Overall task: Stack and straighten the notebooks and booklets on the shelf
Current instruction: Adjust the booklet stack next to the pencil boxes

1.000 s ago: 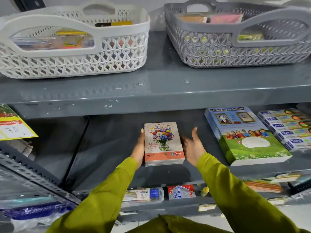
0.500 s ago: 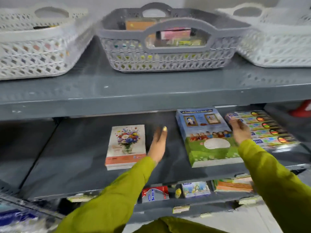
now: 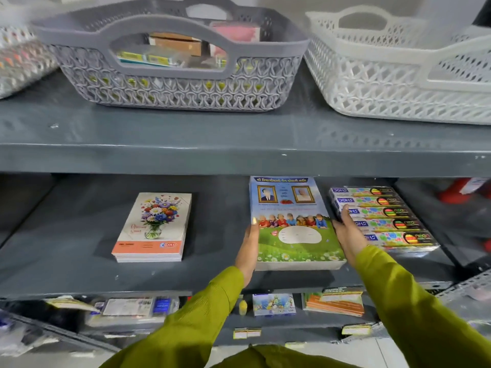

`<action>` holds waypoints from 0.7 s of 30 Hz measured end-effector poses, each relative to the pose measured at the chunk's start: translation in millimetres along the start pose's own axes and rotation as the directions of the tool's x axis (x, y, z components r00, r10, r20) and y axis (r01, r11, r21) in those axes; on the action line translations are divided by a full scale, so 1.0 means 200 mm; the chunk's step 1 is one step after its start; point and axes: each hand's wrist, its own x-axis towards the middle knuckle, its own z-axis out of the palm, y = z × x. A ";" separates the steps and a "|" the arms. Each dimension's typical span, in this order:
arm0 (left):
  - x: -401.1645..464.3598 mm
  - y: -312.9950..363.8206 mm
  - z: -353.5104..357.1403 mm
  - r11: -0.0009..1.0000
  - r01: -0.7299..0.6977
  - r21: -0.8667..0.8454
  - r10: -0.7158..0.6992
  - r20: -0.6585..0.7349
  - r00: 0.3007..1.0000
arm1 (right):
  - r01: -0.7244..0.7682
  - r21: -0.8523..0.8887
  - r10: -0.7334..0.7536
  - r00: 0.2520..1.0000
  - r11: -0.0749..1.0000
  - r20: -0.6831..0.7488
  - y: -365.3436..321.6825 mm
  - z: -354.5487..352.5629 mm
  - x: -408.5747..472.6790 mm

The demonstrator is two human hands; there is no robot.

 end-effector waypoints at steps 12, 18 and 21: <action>-0.03 0.05 0.02 1.000 -0.010 -0.023 0.011 0.048 0.999 | -0.273 0.559 0.157 0.956 0.783 0.248 0.14 -0.11 0.09; -0.07 0.06 -0.05 0.999 -0.017 -0.045 0.021 0.082 0.996 | -0.348 0.729 0.211 0.938 0.590 0.277 0.17 -0.09 0.10; -0.07 0.06 -0.15 0.999 -0.013 -0.048 0.017 0.077 0.997 | -0.239 0.633 0.067 0.957 0.736 0.283 0.19 0.03 0.05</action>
